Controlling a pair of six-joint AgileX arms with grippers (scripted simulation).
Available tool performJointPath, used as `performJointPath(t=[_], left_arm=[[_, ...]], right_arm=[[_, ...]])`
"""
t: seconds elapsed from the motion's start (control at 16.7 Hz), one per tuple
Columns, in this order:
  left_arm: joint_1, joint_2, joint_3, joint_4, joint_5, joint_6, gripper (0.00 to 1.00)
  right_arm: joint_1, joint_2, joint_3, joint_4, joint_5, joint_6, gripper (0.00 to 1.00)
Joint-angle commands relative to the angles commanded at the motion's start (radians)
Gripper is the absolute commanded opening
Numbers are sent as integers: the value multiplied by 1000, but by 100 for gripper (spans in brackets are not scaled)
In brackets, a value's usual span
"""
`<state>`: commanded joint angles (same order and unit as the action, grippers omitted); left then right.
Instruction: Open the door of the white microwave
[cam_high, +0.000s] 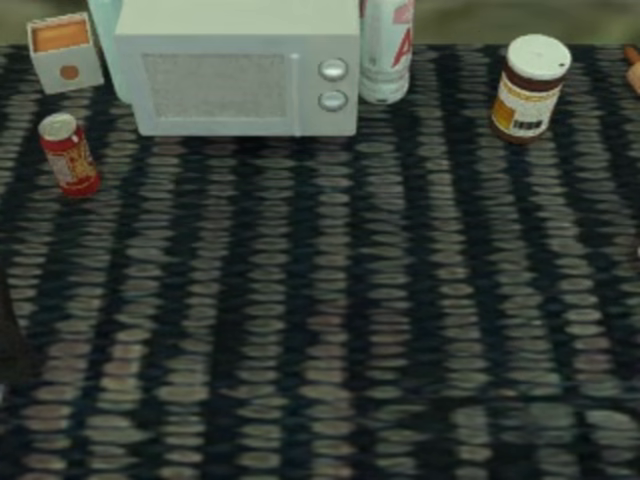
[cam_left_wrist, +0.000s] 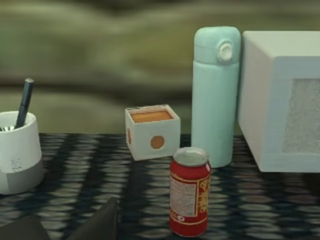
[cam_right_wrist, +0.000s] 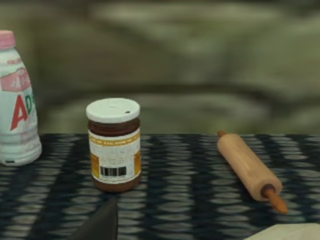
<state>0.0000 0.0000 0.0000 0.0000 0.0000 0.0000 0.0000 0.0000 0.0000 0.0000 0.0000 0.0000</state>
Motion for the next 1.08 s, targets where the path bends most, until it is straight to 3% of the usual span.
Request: performJointPath(t=[0.24, 0.48, 1.08], left_arm=[[-11, 29, 30, -16, -2, -8, 100], [-65, 210, 216, -117, -21, -53, 100], [-295, 1155, 1209, -636, -142, -260, 100]], right_arm=[[0, 0, 0, 0, 0, 0, 100], [0, 0, 0, 0, 0, 0, 100], [0, 0, 0, 0, 0, 0, 100]])
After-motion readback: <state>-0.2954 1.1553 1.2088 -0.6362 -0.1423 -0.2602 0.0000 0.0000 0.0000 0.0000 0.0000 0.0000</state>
